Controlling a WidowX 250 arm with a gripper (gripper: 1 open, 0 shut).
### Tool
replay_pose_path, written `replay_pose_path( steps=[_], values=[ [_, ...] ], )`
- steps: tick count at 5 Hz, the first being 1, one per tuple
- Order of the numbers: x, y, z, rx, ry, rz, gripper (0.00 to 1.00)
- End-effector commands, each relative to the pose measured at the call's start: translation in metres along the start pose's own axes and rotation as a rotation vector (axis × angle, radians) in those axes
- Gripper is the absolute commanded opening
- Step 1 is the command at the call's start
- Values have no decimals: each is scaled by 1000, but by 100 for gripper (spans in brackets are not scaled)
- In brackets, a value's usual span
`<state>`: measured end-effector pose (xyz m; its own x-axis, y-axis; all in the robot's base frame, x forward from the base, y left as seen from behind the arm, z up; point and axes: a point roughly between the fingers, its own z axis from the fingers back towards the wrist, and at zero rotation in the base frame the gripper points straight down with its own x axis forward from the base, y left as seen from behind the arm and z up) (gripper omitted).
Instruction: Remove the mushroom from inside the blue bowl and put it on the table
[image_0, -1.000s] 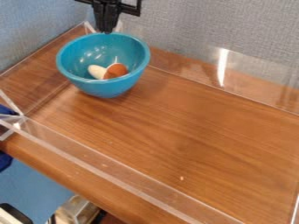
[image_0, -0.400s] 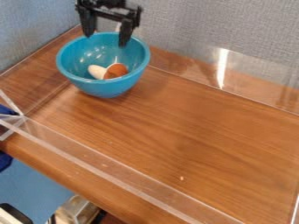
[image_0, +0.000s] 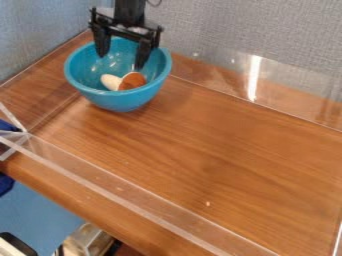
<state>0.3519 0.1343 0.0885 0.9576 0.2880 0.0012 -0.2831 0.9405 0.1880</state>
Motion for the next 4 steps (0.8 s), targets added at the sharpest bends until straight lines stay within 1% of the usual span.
replay_pose_path(
  steps=[1,2,3,4],
  values=[
    [5,4,6,13,-30,13,100],
    [6,2,-4,22,-11,13,100],
    [7,1,-11,28,4,12,0],
    [7,1,-11,28,2,14,0]
  ],
)
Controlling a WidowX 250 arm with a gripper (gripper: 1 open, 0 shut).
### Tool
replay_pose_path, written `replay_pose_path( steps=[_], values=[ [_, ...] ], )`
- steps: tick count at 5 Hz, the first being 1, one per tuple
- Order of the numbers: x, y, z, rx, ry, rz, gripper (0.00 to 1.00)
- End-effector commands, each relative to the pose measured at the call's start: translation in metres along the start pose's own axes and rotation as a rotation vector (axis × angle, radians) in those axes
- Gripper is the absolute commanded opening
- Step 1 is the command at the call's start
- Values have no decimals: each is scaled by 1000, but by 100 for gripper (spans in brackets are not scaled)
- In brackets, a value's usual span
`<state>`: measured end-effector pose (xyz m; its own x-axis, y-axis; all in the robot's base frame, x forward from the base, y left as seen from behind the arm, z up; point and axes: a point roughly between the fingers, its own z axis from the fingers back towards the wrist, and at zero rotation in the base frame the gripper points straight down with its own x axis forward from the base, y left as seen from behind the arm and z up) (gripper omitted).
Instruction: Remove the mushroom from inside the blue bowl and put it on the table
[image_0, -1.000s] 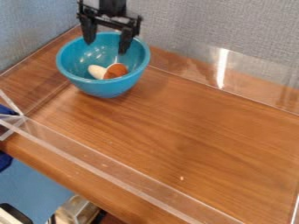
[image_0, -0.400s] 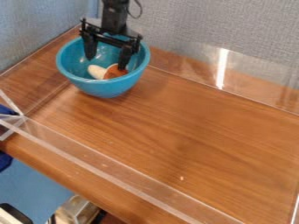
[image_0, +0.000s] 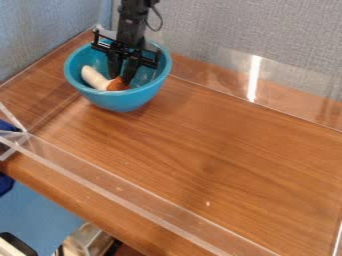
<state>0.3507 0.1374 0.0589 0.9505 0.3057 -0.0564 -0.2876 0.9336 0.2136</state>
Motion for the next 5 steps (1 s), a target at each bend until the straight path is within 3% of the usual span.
replay_pose_path(
  steps=[1,3,4,5],
  values=[
    [4,6,30,-10,-77,11,0],
    [-3,15,93,-56,-191,25,0],
    [-10,13,128,-64,-250,12,0],
    [-23,-11,134,-82,-252,-60,0]
  ],
)
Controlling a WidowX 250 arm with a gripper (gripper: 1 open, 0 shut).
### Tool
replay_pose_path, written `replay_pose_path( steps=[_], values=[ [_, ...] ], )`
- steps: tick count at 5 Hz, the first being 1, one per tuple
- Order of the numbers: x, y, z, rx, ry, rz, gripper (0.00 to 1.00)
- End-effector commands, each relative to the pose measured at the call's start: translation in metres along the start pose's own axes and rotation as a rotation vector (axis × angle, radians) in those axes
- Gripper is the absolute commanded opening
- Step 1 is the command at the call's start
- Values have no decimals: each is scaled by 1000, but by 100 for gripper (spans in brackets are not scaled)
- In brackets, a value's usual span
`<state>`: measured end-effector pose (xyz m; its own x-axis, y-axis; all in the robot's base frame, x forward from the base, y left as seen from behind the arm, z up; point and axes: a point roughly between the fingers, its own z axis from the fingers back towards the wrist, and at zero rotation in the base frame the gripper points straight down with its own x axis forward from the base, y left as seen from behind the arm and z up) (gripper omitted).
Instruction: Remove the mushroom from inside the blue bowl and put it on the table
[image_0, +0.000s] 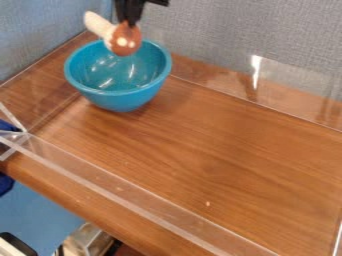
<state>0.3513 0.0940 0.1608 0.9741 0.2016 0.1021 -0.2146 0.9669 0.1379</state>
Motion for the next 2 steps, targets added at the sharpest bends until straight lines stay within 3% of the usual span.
replay_pose_path(
  steps=[1,2],
  values=[
    [-18,-30,17,-19,-37,-91,0],
    [-34,-70,10,-31,-5,-187,0]
  ],
)
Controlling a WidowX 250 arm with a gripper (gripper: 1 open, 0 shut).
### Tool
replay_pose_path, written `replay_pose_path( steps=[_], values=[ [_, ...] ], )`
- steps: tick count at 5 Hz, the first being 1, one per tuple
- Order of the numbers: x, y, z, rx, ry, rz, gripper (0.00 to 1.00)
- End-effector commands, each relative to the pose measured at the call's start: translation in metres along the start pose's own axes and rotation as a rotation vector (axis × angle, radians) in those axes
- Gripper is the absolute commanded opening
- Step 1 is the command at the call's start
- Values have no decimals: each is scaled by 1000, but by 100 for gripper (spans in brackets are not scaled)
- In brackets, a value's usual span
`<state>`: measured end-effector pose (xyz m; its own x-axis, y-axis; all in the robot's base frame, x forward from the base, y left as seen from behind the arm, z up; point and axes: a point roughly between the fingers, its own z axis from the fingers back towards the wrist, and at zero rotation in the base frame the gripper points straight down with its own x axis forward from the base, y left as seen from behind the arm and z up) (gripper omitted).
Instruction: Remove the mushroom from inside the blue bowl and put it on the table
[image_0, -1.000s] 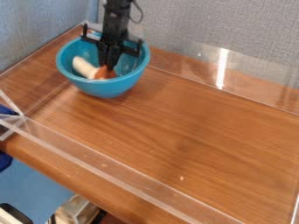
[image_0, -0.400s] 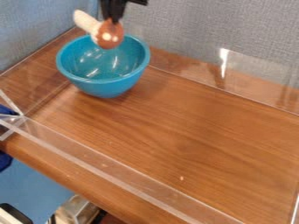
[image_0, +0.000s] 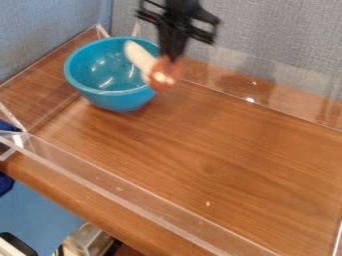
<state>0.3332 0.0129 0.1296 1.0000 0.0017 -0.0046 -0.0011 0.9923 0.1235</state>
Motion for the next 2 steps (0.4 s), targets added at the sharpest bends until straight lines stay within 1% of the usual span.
replay_pose_path(
  steps=[1,2],
  values=[
    [-7,-33,16,-4,-53,-71,0],
    [-19,-62,2,-18,-18,-134,0]
  ],
)
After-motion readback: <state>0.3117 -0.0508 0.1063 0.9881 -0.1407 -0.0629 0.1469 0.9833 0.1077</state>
